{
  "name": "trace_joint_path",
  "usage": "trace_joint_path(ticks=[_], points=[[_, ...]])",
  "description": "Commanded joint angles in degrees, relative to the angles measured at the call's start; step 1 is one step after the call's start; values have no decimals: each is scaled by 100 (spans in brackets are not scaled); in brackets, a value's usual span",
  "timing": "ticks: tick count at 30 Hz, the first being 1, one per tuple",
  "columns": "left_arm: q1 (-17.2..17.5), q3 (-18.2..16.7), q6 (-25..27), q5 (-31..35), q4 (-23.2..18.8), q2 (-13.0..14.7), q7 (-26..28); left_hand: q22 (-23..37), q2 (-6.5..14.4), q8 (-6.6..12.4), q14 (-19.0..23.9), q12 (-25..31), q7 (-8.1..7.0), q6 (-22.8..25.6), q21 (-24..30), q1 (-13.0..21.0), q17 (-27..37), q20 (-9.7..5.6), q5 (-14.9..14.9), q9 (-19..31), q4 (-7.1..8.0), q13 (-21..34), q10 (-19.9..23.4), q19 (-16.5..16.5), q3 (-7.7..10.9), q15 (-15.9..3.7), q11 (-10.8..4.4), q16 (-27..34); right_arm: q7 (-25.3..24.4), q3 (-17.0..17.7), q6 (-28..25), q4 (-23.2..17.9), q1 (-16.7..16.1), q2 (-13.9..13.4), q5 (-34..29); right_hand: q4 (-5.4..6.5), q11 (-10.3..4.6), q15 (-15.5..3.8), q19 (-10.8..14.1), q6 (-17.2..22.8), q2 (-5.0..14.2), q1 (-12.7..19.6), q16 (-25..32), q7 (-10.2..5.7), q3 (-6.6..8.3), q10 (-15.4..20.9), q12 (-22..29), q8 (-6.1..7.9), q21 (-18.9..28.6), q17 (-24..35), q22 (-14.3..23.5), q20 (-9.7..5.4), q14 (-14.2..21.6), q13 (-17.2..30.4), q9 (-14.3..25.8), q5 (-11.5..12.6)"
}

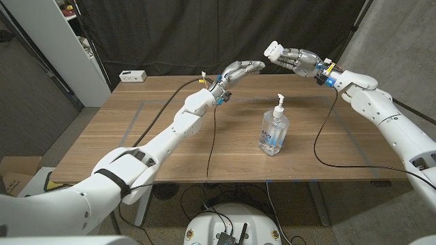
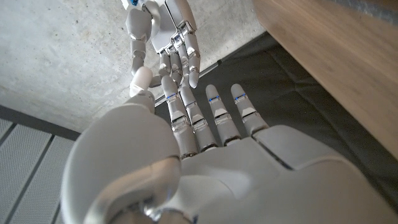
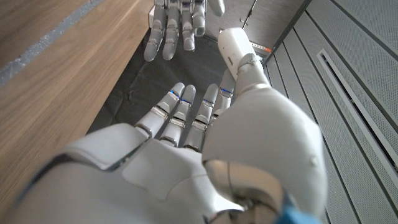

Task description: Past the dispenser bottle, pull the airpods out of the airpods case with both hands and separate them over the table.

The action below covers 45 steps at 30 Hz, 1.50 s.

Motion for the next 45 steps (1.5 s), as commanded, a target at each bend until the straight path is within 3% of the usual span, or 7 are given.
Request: trace_joint_path(ticks=[1, 7, 16, 22, 30, 38, 45], points=[[482, 143, -144, 2199, -1231, 338, 3096, 9, 4, 44, 64, 30, -42, -25, 45, 176, -18, -10, 36, 13, -124, 14, 45, 60, 59, -457, -14, 27, -1348, 287, 637, -635, -646, 178, -198, 9, -9, -823, 43, 94, 20, 3, 19, -62, 42, 87, 40, 25, 47, 11, 19, -29, 74, 34, 1148, 38], [560, 202, -165, 3436, -1291, 114, 4696, 7, -4, 32, 76, 15, -72, -71, 54, 240, -34, -10, 41, 1, -186, 18, 3, 77, 79, -496, -11, 22, -1650, 285, 981, -755, -769, 152, -472, 14, -30, -834, 56, 123, 12, -7, 2, -80, 44, 81, 43, 19, 52, -1, 18, -36, 89, 42, 1131, 40], [529, 260, -257, 3860, -964, -223, 5961, -1, -139, 85, 136, 36, -120, 57, 80, 330, -40, -76, 18, -40, -341, 26, 52, 137, 20, -551, -92, 59, -1963, 240, 1407, -769, -865, 110, -884, 19, -44, -822, 58, 141, 5, -17, -15, -77, 44, 68, 43, 6, 52, -3, 16, -32, 86, 50, 1110, 45], [506, 296, -291, 3981, -881, -329, 6487, -6, -140, 114, 159, 26, -10, 156, 112, 377, 20, 7, 7, -74, -435, 34, 21, 213, -34, -514, -63, 132, -2298, 229, 1695, -812, -944, 142, -1161, 16, -64, -846, 62, 151, -4, -16, -26, -90, 46, 69, 45, -4, 53, -7, 15, -25, 95, 54, 1096, 49], [420, 406, -37, 3960, -896, -306, 6445, -12, -39, 45, -214, -126, 55, 28, 101, 522, 115, 99, 6, -124, -603, 49, -427, 171, -58, -399, 24, 76, -2774, 205, 1996, -915, -1061, 185, -1541, 16, -70, -857, 109, 149, -10, -19, -29, -92, 48, 91, 53, -19, 70, -5, 13, -3, 124, 53, 1087, 55], [293, 509, 167, 3708, -813, -308, 6116, -16, -40, -49, -556, -216, -72, -248, 33, 613, 158, 138, 11, -192, -730, 54, -759, -12, -101, -295, 119, -14, -2811, 160, 2035, -964, -1064, 199, -1549, 16, -83, -857, 123, 173, -21, -24, -43, -95, 49, 99, 56, -16, 74, -11, 10, 7, 141, 54, 1088, 60], [266, 547, 597, 3464, -1118, -134, 5534, -30, -68, -38, -966, -306, -169, -311, -56, 584, 165, 244, 33, -274, -765, 24, -1140, -214, -170, -128, 207, -149, -2749, 101, 2026, -983, -1013, 156, -1592, 21, -72, -859, 120, 164, -22, -32, -54, -108, 50, 98, 52, -20, 71, -10, 9, 3, 141, 49, 1096, 65]])
